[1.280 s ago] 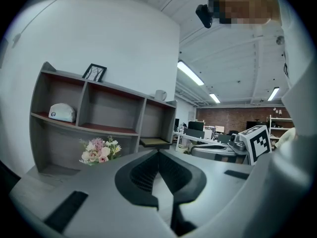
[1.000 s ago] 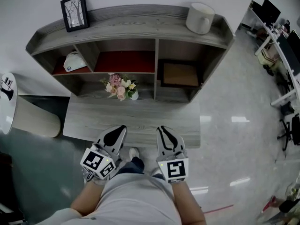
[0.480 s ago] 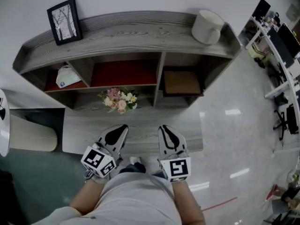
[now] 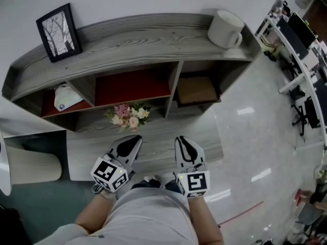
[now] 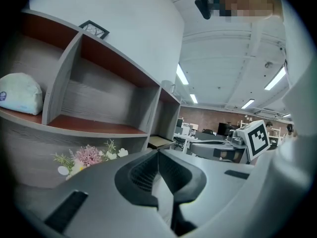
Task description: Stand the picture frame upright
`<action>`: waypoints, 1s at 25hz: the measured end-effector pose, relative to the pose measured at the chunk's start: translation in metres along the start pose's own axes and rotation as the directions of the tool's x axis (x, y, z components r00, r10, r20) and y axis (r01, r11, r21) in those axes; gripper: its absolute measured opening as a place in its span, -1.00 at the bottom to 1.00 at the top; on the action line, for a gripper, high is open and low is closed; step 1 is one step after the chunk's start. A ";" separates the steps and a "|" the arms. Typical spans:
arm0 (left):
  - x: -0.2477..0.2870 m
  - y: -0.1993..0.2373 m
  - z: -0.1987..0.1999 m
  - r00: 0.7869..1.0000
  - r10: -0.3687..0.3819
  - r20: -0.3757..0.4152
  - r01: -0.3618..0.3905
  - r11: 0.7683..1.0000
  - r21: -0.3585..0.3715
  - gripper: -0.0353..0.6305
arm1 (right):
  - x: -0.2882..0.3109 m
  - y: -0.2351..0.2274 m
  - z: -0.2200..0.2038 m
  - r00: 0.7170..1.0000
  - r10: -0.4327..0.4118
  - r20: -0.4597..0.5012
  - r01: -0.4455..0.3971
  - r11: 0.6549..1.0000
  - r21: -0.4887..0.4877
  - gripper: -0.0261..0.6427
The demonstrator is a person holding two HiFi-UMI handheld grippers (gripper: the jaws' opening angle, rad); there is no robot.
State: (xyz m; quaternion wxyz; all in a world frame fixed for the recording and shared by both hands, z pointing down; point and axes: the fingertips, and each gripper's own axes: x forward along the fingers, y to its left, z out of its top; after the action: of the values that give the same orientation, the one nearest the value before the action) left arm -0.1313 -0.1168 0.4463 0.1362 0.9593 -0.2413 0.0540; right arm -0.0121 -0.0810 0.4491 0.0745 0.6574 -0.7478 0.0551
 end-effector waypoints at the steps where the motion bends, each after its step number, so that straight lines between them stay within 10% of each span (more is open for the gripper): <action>1: 0.002 0.001 -0.002 1.000 -0.007 -0.005 0.007 1.000 -0.003 -0.84 | 0.000 0.000 0.000 1.000 -0.006 -0.003 0.006 1.000 0.003 -0.80; 14: 0.050 -0.019 -0.015 0.993 -0.112 -0.043 0.111 0.993 -0.032 -0.84 | -0.011 -0.029 -0.001 0.995 -0.094 -0.022 0.094 0.995 0.012 -0.80; 25: 0.104 -0.020 -0.024 0.996 -0.091 -0.020 0.082 0.959 -0.270 -0.84 | -0.007 -0.072 -0.002 0.999 -0.032 -0.028 0.032 0.999 -0.004 -0.80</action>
State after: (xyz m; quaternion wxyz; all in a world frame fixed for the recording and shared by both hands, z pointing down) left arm -0.0312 -0.1397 0.4819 0.2714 0.9405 -0.2021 0.0302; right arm 0.0600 -0.0836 0.4484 0.0870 0.6683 -0.7362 0.0619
